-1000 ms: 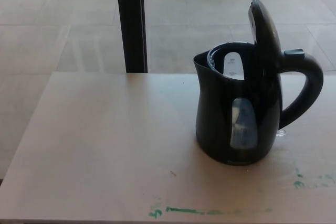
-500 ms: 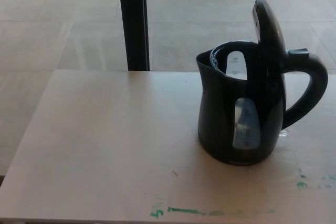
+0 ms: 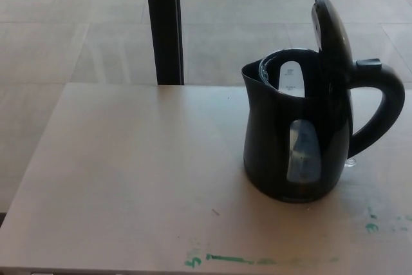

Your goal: The robot uses its right hand to push down on the lid of a kettle kept in the middle of the desk to close it

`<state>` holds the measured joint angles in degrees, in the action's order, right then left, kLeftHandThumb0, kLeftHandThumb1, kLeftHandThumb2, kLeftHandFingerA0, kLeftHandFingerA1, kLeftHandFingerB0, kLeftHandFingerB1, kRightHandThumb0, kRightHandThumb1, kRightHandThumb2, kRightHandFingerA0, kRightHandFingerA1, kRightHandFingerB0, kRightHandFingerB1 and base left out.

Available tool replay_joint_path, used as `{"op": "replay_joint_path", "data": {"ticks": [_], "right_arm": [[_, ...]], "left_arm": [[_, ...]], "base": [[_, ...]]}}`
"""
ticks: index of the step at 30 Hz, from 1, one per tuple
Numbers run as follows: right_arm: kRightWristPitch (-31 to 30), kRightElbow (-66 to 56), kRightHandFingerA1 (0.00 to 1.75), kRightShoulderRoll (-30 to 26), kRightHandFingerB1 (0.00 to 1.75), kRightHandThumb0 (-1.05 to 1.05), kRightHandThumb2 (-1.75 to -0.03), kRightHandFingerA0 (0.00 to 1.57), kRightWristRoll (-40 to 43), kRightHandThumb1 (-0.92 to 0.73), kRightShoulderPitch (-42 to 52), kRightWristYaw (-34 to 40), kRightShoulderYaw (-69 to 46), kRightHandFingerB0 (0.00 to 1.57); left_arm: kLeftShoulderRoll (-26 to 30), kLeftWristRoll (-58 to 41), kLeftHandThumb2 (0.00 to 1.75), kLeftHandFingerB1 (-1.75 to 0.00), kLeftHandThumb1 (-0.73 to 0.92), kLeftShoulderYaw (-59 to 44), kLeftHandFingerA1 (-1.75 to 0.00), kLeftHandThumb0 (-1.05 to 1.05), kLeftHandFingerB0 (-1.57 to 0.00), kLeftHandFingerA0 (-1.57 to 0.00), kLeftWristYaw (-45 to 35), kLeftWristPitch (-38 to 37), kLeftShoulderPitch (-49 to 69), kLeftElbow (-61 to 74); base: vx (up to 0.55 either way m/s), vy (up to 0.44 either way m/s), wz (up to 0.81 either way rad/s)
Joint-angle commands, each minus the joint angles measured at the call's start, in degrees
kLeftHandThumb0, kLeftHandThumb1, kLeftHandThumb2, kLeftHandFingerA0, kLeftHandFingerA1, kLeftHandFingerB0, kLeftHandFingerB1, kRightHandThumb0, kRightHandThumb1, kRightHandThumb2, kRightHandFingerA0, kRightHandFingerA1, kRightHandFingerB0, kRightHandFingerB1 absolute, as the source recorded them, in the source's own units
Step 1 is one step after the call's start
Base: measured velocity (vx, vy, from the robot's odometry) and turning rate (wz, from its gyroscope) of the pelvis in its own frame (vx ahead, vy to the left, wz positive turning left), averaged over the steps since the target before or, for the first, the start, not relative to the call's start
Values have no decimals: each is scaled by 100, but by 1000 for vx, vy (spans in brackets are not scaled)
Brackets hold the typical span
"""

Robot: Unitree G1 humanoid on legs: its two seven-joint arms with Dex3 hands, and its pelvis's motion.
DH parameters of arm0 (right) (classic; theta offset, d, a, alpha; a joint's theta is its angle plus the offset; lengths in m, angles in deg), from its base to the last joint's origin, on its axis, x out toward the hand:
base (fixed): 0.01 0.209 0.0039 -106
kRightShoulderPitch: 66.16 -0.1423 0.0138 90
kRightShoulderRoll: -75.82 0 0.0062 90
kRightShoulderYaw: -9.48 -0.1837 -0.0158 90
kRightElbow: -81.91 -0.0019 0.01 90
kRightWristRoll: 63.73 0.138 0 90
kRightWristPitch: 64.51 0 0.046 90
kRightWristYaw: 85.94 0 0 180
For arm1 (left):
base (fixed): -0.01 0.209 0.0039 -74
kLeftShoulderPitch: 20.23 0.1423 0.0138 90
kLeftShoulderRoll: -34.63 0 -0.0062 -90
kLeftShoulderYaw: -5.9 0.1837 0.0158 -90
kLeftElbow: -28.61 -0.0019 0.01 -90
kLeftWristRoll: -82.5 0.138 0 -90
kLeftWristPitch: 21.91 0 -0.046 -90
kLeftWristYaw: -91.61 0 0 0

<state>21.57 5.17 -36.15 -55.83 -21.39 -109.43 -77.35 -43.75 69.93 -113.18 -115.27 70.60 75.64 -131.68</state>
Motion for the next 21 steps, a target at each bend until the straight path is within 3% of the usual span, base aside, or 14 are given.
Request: {"op": "replay_joint_path", "data": {"ticks": [1,2,4,5,7,8,10,11,12,14,15,17,18,21], "right_arm": [[-134,276,50,208,50,-39,-104,0,-732,-37,-332,-235,589,0],[123,490,52,317,35,-91,-111,13,-888,-69,-427,-258,779,0],[156,596,50,338,34,-83,-110,6,-1038,-66,-520,-279,927,0],[254,810,51,476,50,-39,-105,0,-1189,-41,-636,-169,1065,0],[295,865,51,482,50,-39,-105,0,-1205,-41,-650,-169,1065,0],[505,1123,50,572,34,-95,-111,9,-1449,-72,-828,-149,1286,9],[556,1226,50,559,34,-95,-111,9,-1571,-72,-909,-180,1392,9],[601,1341,53,612,39,-79,-110,10,-1699,-64,-1024,-165,1522,0],[587,1404,46,652,29,-99,-115,0,-1776,-76,-1052,-166,1611,11],[960,1630,49,685,37,-85,-113,2,-1958,-70,-1071,-83,1761,2],[1049,1698,49,672,31,-90,-114,3,-2049,-73,-1082,-135,1856,0],[1042,1743,44,663,30,-84,-113,2,-2204,-68,-1124,-212,2027,3],[1165,1816,39,656,24,-96,-93,6,-2299,-74,-1168,-216,2113,8],[1118,2008,53,788,31,-91,-113,11,-2367,-70,-1306,-305,2268,0]], "left_arm": [[146,-135,60,-34,65,-23,-53,-69,-35,-54,-45,36,46,68],[158,-76,91,-45,53,22,-60,-71,-24,-49,-87,-74,38,-18],[150,-150,60,-33,64,-37,-51,-69,-33,-56,-87,-11,40,7],[138,-146,90,-46,55,-17,-61,-77,-30,-52,-99,10,57,88],[137,-143,90,-46,55,-14,-61,-77,-30,-52,-97,13,59,97],[134,-166,90,-46,54,-40,-61,-73,-25,-50,-84,24,52,57],[135,-172,90,-46,54,-45,-61,-73,-25,-50,-89,25,54,63],[148,-162,61,-34,66,-14,-54,-69,-32,-51,-233,-21,99,124],[162,-181,89,-46,54,-42,-62,-78,-30,-53,-171,45,93,100],[176,-178,89,-48,54,-62,-63,-72,-32,-53,-97,65,47,-4],[178,-185,60,-35,67,-70,-53,-65,-36,-54,-103,74,40,-31],[190,-215,60,-36,64,-90,-55,-66,-40,-58,-76,188,41,-35],[190,-180,60,-35,67,-51,-55,-66,-36,-54,-121,107,62,-12],[186,-159,91,-46,55,-17,-62,-69,-24,-49,-121,53,79,27]], "base": [[0,0,0],[0,0,0],[0,0,0],[0,0,0],[0,0,0],[0,0,0],[0,0,0],[0,0,0],[0,0,0],[0,0,0],[0,0,0],[0,0,0],[0,0,0],[0,0,0]]}}
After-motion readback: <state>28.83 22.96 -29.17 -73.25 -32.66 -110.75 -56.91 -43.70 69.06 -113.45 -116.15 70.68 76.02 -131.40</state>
